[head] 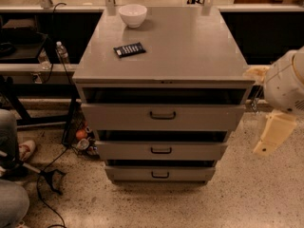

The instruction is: Open middle drawer

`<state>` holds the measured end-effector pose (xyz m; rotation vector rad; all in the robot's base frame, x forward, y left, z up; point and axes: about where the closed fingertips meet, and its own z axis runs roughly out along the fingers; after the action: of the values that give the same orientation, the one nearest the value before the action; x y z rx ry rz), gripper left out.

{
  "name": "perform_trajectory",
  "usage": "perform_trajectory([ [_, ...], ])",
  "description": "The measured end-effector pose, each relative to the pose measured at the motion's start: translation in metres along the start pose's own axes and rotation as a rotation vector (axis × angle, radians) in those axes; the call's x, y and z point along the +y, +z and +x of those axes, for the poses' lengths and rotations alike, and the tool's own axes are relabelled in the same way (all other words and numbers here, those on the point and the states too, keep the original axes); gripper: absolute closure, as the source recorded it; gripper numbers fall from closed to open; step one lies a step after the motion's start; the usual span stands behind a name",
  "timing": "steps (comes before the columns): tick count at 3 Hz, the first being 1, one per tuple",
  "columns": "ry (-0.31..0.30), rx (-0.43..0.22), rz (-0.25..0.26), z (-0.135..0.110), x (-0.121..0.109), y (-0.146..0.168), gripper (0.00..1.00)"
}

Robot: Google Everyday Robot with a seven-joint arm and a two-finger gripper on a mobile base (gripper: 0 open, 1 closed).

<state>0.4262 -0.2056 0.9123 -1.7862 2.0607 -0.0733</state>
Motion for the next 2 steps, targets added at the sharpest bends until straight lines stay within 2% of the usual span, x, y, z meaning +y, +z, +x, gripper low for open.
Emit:
perform_trajectory([
  [1, -0.047, -0.071, -0.023, 0.0098, 0.0143, 0.0316, 0.0],
  [2, -0.047, -0.073, -0.024, 0.0108, 0.0146, 0.033, 0.0],
])
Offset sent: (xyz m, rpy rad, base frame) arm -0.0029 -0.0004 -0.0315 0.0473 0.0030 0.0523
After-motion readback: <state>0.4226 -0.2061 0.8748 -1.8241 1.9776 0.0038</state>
